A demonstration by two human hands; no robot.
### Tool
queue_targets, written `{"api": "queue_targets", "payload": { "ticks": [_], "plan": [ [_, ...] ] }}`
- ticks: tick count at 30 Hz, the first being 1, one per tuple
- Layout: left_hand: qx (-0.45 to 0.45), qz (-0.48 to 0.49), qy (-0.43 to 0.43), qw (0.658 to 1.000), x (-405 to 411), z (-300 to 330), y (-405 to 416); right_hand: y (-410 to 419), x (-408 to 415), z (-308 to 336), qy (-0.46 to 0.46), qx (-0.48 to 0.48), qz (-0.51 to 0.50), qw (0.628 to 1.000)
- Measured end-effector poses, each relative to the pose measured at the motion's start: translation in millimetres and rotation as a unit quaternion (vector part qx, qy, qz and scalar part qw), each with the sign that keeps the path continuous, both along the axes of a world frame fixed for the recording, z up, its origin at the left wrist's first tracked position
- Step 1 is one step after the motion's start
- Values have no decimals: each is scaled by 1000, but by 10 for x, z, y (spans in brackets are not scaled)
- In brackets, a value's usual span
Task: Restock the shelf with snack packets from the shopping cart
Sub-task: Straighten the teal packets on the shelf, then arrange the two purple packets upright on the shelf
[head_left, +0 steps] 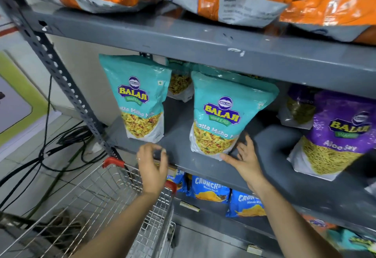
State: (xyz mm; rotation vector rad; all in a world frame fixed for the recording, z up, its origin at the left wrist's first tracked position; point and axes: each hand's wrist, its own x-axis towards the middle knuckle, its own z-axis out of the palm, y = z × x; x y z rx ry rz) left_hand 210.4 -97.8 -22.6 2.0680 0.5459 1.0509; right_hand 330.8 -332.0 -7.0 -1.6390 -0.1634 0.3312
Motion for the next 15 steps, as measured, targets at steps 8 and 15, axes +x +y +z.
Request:
{"api": "queue_targets", "payload": {
  "ticks": [8, 15],
  "plan": [
    [-37, -289, 63, 954, 286, -261, -1564, -1725, -349, -54, -156, -71, -370, 913],
    [-197, -389, 250, 864, 1234, 88, -2771, -3387, -317, -106, -172, -164, -489, 839]
  ]
}}
